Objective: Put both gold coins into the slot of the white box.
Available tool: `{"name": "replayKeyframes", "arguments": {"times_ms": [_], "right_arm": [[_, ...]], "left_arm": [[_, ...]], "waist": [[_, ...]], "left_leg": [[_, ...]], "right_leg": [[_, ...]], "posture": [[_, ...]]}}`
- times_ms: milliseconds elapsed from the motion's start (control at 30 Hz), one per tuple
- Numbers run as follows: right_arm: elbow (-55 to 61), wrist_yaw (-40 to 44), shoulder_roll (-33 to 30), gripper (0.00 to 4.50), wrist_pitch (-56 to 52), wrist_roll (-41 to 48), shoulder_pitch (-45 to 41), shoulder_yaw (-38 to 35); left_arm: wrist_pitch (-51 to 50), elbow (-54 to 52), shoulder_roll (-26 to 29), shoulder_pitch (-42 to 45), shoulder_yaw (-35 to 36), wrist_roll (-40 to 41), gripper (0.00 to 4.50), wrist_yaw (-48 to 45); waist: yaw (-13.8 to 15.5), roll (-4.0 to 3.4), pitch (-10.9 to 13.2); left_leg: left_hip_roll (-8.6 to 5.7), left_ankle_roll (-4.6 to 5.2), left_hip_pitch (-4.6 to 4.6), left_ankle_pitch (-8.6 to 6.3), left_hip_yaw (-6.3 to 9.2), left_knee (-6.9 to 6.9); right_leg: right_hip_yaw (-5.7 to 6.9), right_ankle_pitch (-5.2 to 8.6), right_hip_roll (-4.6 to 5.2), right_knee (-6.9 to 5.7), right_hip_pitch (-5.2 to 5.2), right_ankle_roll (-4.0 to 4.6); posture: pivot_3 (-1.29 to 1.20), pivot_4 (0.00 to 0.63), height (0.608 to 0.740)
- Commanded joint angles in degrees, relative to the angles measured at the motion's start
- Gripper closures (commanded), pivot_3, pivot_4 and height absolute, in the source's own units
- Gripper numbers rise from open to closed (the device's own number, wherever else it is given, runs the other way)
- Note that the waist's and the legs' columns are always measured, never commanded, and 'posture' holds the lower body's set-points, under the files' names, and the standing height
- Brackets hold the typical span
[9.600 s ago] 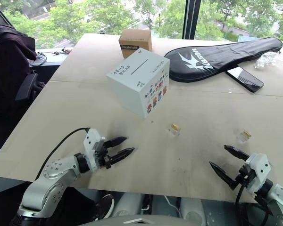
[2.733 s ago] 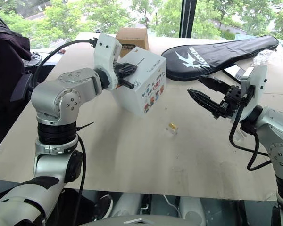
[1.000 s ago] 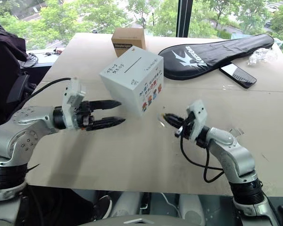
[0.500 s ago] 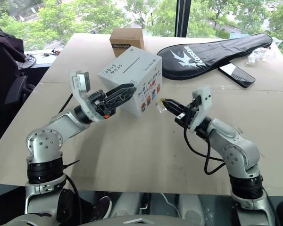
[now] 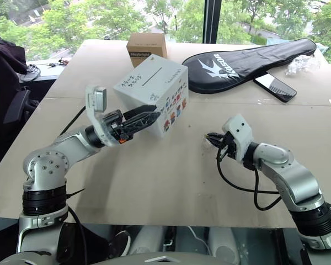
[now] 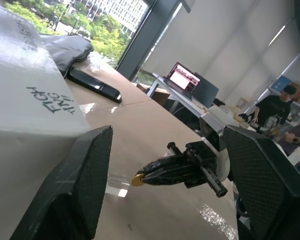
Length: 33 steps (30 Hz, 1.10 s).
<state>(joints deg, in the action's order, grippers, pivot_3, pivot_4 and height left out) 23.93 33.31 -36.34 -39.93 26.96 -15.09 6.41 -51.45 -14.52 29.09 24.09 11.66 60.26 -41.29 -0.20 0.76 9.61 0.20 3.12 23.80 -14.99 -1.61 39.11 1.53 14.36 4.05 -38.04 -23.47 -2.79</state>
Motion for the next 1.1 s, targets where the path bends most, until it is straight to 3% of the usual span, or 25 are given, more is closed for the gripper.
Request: {"name": "replayKeyframes", "arguments": {"times_ms": [33, 100, 167, 267, 367, 467, 533, 667, 1033, 1100], "right_arm": [[3.37, -1.17, 0.27, 4.43, -2.64, 1.11, -0.80, -2.55], [3.49, -2.30, 2.50, 4.43, -3.95, 4.01, -1.15, -5.01], [4.11, -4.99, 8.37, 4.43, -6.40, 13.34, -2.83, -11.03], [4.97, -12.88, 17.40, 4.43, -9.07, 29.73, -7.36, -18.24], [5.55, -18.90, 21.45, 4.43, -10.62, 39.81, -9.57, -20.33], [6.59, -25.96, 26.37, 4.43, -9.48, 50.33, -10.73, -18.65], [7.14, -28.39, 28.14, 4.43, -9.06, 52.89, -10.86, -16.51], [7.26, -30.91, 29.22, 4.43, -7.59, 55.12, -11.16, -13.97], [7.22, -32.16, 28.67, 4.43, -3.97, 59.44, -11.67, -11.69], [7.42, -32.22, 28.28, 4.50, -3.73, 59.60, -11.48, -11.16]], "left_arm": [[1.40, -1.89, 2.03, -1.06, -1.13, -1.85, 0.94, -2.88], [1.79, -2.20, 2.92, -1.35, -1.68, -2.72, 0.94, -3.91], [2.07, -2.69, 3.80, -1.92, -2.36, -3.65, 0.94, -5.25], [1.31, -3.24, 0.43, -1.26, -0.68, 1.09, 0.94, -3.68], [0.54, -3.58, -2.32, -0.57, 0.41, 5.07, 0.94, -1.77], [0.60, -3.26, -8.12, 0.87, 2.56, 15.03, 0.94, 3.77], [1.65, -3.46, -12.32, 1.76, 3.59, 22.99, 0.94, 8.56], [3.94, -3.71, -16.93, 2.19, 3.55, 30.84, 0.94, 16.04], [4.17, -3.76, -17.65, -1.50, 0.20, 33.05, 0.94, 19.28], [4.34, -3.86, -17.58, -1.74, 0.09, 33.20, 1.48, 18.98]], "waist": [[0.01, 0.00, 0.00], [0.01, 0.00, 0.00], [-0.16, 0.01, 0.01], [-0.30, -0.02, 0.02], [-0.16, -0.01, 0.01], [-0.04, -0.01, 0.01], [-0.08, -0.01, 0.00], [-0.45, -0.01, 0.00], [-0.49, -0.01, 0.00], [-0.47, -0.01, 0.00]], "left_leg": [[0.00, 0.00, -0.01, 0.00, 0.01, 0.00], [0.01, 0.00, -0.01, 0.00, 0.03, -0.01], [0.02, -0.01, 0.00, 0.00, 0.07, -0.01], [0.05, 0.00, -0.02, 0.00, 0.09, -0.03], [0.06, -0.01, 0.00, 0.01, 0.12, -0.02], [0.05, -0.02, 0.01, 0.01, 0.15, -0.03], [0.04, -0.02, 0.04, 0.01, 0.15, -0.03], [0.01, -0.01, 0.01, 0.00, 0.15, -0.01], [-0.02, 0.04, -0.01, -0.02, 0.15, -0.01], [-0.03, 0.09, -0.01, -0.05, 0.14, -0.02]], "right_leg": [[0.00, 0.00, 0.00, 0.00, 0.02, 0.00], [-0.02, 0.00, 0.00, 0.00, 0.01, 0.00], [-0.02, 0.00, -0.01, 0.00, 0.01, 0.00], [-0.04, 0.00, -0.02, -0.04, 0.01, 0.01], [-0.02, -0.01, 0.03, -0.02, 0.02, 0.01], [0.03, -0.01, 0.07, 0.03, 0.05, 0.01], [0.03, -0.01, 0.11, 0.03, 0.04, 0.01], [0.00, -0.01, 0.10, 0.00, 0.05, 0.01], [0.03, -0.01, -0.03, -0.02, 0.05, 0.01], [0.04, -0.01, -0.03, -0.01, 0.05, 0.01]], "posture": [[0.00, 0.150, 0.740], [0.00, 0.150, 0.740], [0.00, 0.150, 0.740], [0.00, 0.150, 0.740], [0.00, 0.150, 0.740], [0.00, 0.150, 0.740], [0.00, 0.150, 0.740], [0.00, 0.150, 0.740], [0.00, 0.150, 0.740], [0.00, 0.150, 0.740]]}}
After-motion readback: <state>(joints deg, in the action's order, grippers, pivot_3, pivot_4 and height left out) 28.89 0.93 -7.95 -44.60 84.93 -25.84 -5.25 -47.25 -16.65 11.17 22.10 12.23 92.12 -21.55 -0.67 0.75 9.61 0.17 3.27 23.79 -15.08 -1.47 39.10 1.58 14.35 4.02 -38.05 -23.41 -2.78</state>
